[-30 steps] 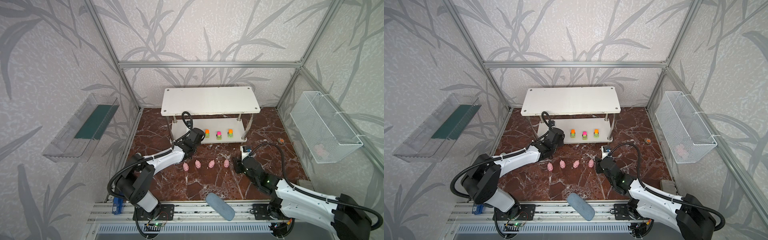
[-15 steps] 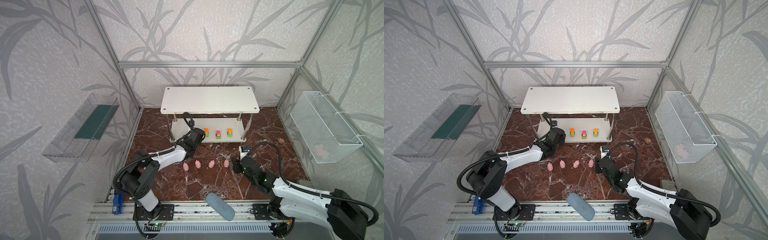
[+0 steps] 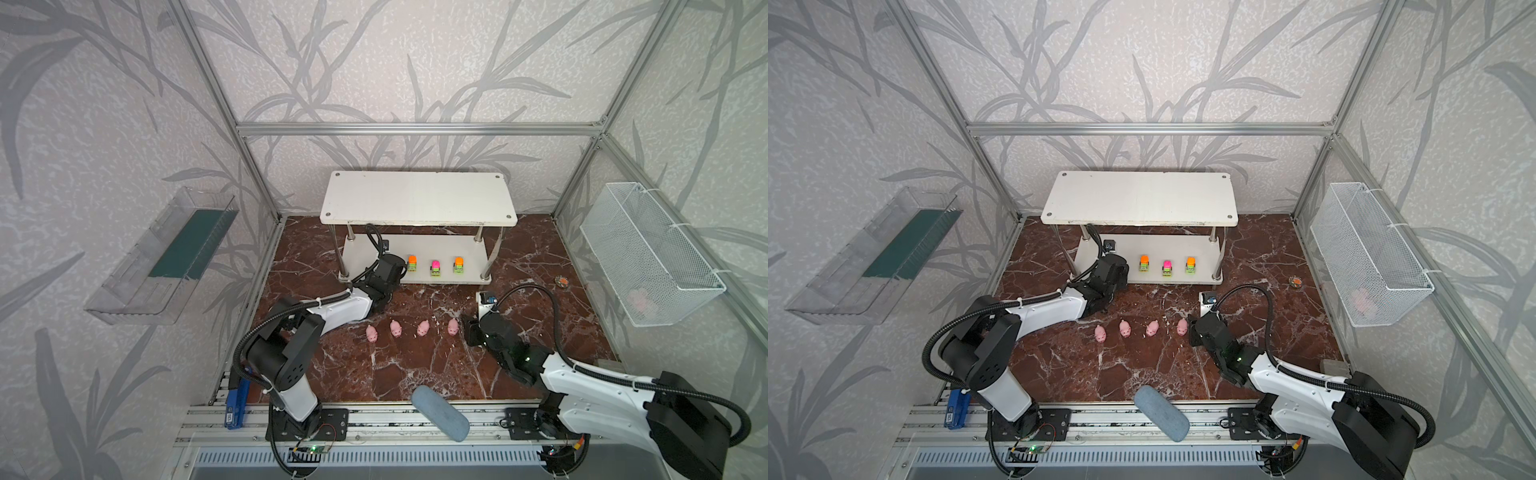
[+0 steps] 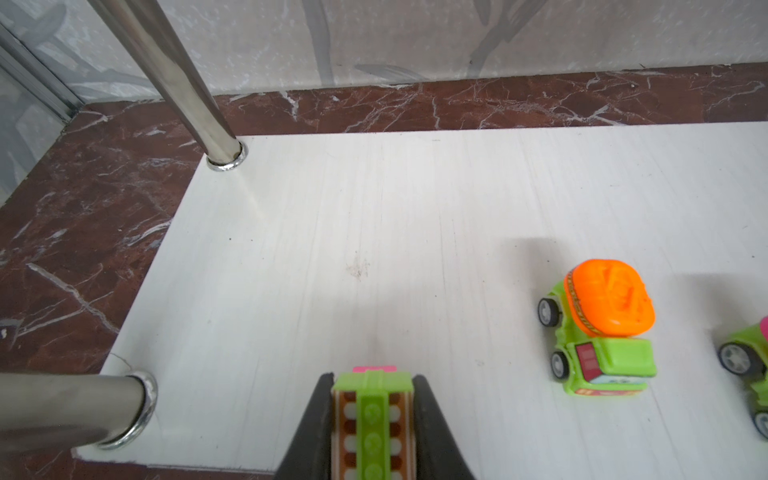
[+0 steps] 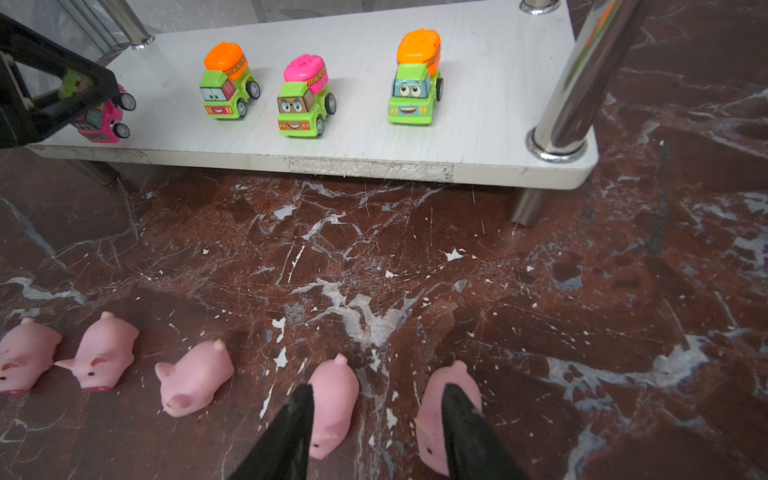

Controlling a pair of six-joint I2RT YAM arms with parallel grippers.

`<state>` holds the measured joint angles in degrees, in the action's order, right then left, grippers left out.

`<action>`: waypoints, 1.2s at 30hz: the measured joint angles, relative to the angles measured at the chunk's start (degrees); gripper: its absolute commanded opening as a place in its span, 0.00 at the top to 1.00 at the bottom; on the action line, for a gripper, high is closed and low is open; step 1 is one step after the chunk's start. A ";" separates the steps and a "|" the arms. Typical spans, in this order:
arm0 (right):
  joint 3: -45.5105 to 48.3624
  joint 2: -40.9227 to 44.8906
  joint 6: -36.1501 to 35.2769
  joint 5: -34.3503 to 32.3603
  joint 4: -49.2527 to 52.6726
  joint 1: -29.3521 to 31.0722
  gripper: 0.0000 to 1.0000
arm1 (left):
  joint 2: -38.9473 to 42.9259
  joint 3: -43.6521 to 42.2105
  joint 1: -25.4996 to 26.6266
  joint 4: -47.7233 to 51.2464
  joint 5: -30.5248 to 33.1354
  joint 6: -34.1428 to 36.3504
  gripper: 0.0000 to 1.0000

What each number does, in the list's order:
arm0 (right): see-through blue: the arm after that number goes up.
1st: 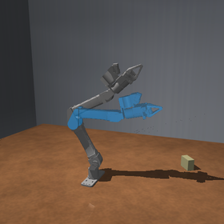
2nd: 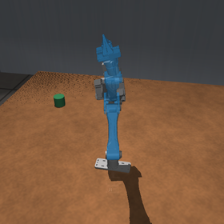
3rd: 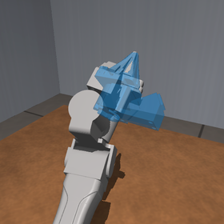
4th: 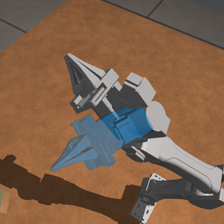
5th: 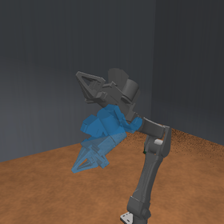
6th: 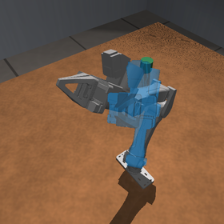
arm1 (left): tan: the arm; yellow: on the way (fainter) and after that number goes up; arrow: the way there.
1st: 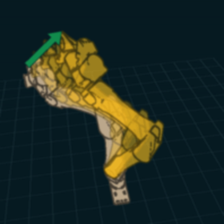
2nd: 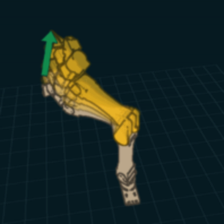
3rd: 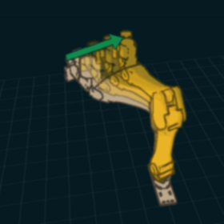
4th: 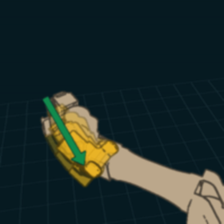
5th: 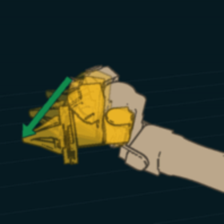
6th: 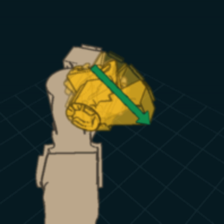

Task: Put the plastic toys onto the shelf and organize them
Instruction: 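Move the held truck over the lower shelf beside the orange-topped car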

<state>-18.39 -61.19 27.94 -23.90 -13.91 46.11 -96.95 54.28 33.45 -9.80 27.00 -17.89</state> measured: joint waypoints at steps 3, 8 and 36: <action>0.02 -0.26 0.15 0.00 -0.13 0.00 0.49 | -0.39 -0.20 -0.22 -1.90 0.13 1.07 0.83; 0.02 -1.42 0.66 0.00 -0.94 0.00 0.49 | -0.79 -2.56 -0.37 -6.60 -0.04 2.40 0.83; 0.02 -3.19 1.22 0.59 -3.02 -0.02 0.49 | -5.38 0.76 -1.57 -8.46 -0.81 6.36 0.83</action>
<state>-18.37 -64.38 29.17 -23.31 -16.93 46.09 -102.32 55.05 31.88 -18.26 26.20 -11.53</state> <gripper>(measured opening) 0.509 0.223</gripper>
